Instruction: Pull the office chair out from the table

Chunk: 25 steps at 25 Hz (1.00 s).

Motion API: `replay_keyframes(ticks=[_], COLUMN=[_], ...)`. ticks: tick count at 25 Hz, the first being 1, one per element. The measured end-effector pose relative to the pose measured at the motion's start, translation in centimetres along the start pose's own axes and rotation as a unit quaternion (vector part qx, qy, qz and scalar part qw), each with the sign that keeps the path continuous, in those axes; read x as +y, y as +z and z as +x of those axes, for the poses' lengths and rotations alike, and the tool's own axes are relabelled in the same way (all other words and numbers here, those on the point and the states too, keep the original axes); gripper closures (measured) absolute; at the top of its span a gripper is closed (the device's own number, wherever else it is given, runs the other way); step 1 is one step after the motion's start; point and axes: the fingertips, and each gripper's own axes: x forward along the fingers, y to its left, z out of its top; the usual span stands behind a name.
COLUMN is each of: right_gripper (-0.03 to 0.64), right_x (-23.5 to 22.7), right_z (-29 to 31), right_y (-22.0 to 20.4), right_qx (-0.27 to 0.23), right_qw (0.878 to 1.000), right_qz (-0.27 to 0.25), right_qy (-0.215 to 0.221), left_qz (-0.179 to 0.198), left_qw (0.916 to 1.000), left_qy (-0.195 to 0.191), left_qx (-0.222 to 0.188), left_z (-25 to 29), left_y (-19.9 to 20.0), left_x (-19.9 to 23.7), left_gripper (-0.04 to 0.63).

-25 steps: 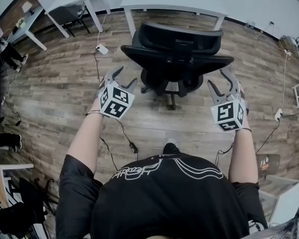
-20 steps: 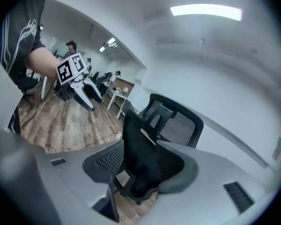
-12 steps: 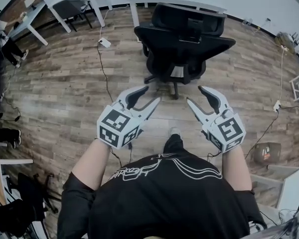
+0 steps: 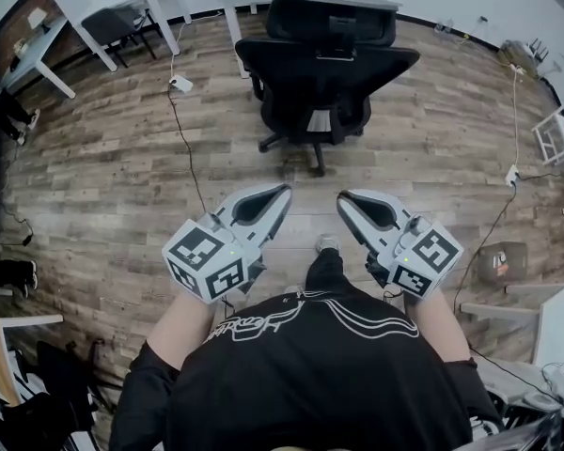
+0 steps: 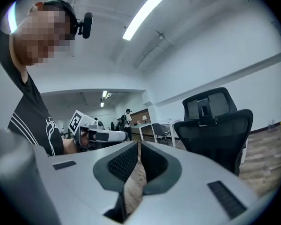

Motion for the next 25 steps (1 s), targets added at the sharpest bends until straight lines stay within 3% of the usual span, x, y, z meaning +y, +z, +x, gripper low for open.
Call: replay_keyframes(ticks=[5, 8, 25], right_gripper=[0.577, 0.581, 0.581], right_x=[1.4, 1.6, 2.2], right_z=[-1.7, -2.2, -2.1], right_y=[-0.7, -1.5, -2.3], right_qx=[-0.029, -0.019, -0.011], right_qw=[0.995, 0.996, 0.996], right_qz=[0.091, 0.089, 0.085], right_qy=[0.028, 0.017, 0.006], left_qz=[-0.02, -0.035, -0.029], left_qw=[0.9993, 0.9985, 0.9985], left_qy=[-0.03, -0.041, -0.045], left_qx=[0.007, 0.004, 0.013], left_z=[-0.6, -0.6, -0.5], left_y=[-1.2, -1.3, -2.9], left_x=[-1.6, -2.1, -2.8], left_gripper=[0.589, 0.589, 0.589])
